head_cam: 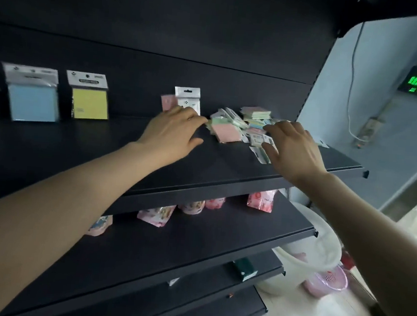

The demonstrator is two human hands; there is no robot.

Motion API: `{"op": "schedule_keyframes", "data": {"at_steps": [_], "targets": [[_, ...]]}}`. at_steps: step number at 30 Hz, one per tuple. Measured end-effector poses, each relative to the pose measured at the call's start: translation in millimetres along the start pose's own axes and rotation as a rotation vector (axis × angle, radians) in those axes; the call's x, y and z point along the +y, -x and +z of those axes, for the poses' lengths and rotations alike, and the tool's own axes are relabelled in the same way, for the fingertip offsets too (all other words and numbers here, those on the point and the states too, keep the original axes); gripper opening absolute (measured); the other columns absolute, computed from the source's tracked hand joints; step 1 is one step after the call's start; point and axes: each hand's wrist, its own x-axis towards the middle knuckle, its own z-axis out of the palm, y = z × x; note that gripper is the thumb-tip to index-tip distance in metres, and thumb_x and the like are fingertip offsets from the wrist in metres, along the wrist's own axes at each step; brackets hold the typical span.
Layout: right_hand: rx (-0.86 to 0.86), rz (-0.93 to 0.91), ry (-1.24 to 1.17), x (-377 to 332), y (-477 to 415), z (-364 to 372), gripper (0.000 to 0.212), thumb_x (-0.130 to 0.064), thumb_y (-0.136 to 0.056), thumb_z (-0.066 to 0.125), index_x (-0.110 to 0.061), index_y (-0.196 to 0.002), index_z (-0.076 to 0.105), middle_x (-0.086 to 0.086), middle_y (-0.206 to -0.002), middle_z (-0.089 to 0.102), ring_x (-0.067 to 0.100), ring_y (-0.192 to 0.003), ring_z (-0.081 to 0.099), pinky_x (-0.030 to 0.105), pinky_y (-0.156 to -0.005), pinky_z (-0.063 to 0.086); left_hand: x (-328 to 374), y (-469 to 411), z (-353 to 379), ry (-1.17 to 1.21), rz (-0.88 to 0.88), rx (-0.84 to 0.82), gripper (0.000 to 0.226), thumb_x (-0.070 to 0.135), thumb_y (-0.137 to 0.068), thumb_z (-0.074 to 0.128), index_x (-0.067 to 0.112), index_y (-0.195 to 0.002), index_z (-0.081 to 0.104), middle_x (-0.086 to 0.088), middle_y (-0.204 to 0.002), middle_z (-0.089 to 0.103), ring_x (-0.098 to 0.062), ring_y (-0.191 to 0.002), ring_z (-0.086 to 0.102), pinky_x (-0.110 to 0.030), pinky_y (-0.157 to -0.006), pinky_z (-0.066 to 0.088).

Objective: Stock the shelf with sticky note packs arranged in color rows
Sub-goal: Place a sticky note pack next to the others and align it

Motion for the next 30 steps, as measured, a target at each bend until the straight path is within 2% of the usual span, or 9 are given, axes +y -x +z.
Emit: {"op": "schedule_keyframes", "data": {"at_steps": [3,6,12,16,20,22,25,30], "targets": [[-0.055,0.051,-0.009,40.7,4.4,10.7,0.038,-0.034,-0.094,0.044,-0.020,-0.125,0.060,0.007,-0.119,0.060,0.034,-0.108,0.050,0.042,-0.089,0.043,24.6,-26.4,22.2,0.004,0.011,-0.054,0.048,0.039,-0.095,0.051,0.023,-0.139,0.044,0.000,-0.134,0.051,-0.022,-0.123,0.045,-0.039,-0.097,0.044],[-0.060,0.097,-0.060,71.0,2.7,24.3,0.049,-0.036,-0.089,0.035,-0.018,-0.125,0.061,0.009,-0.117,0.061,0.035,-0.105,0.050,0.041,-0.085,0.043,36.6,-54.5,44.3,-0.005,0.016,-0.086,0.044,0.039,-0.096,0.048,0.023,-0.137,0.047,0.001,-0.134,0.051,-0.021,-0.123,0.044,-0.036,-0.096,0.044],[-0.054,0.142,-0.092,106.9,-18.7,66.2,0.031,-0.025,-0.091,0.049,-0.015,-0.115,0.065,0.010,-0.112,0.063,0.036,-0.100,0.052,0.041,-0.081,0.046,38.3,-104.1,88.4,-0.003,0.014,-0.208,0.044,0.040,-0.098,0.045,0.021,-0.137,0.048,0.000,-0.135,0.049,-0.023,-0.123,0.042,-0.038,-0.098,0.043],[-0.080,0.123,-0.136,118.3,-37.4,95.2,0.037,-0.031,-0.090,0.041,-0.018,-0.114,0.066,0.009,-0.111,0.064,0.036,-0.100,0.053,0.044,-0.084,0.048,31.1,-132.3,111.4,-0.007,-0.015,-0.291,0.048,0.044,-0.098,0.043,0.019,-0.139,0.046,-0.003,-0.141,0.045,-0.025,-0.127,0.039,-0.039,-0.102,0.040],[-0.089,0.118,-0.186,122.1,-59.0,117.6,0.029,-0.025,-0.094,0.050,-0.018,-0.117,0.065,0.010,-0.114,0.065,0.038,-0.100,0.054,0.045,-0.086,0.048,27.1,-150.8,128.1,-0.007,-0.039,-0.354,0.057,0.053,-0.095,0.041,0.023,-0.144,0.039,-0.002,-0.148,0.038,-0.027,-0.131,0.037,-0.040,-0.104,0.038],[-0.118,0.094,-0.201,121.2,-70.1,128.7,0.030,-0.022,-0.094,0.051,-0.018,-0.121,0.063,0.009,-0.119,0.065,0.038,-0.103,0.055,0.044,-0.086,0.048,26.5,-155.5,133.2,0.017,-0.043,-0.366,0.063,0.057,-0.092,0.045,0.025,-0.145,0.035,0.000,-0.150,0.037,-0.027,-0.132,0.038,-0.040,-0.106,0.038],[-0.170,0.032,-0.264,120.0,-93.3,143.1,0.036,-0.021,-0.093,0.055,-0.020,-0.129,0.059,0.007,-0.127,0.062,0.034,-0.114,0.054,0.042,-0.090,0.048,22.8,-161.9,131.2,0.088,-0.022,-0.359,0.063,0.057,-0.085,0.058,0.028,-0.139,0.043,0.004,-0.143,0.045,-0.023,-0.128,0.043,-0.036,-0.103,0.039],[-0.286,-0.086,-0.331,100.2,-145.5,166.2,0.049,-0.020,-0.091,0.062,-0.026,-0.138,0.049,0.005,-0.138,0.054,0.029,-0.125,0.048,0.039,-0.098,0.043,20.0,-162.6,118.4,0.232,-0.039,-0.437,0.058,0.057,-0.072,0.073,0.030,-0.121,0.055,0.014,-0.126,0.055,-0.009,-0.115,0.049,-0.024,-0.090,0.039]]}}
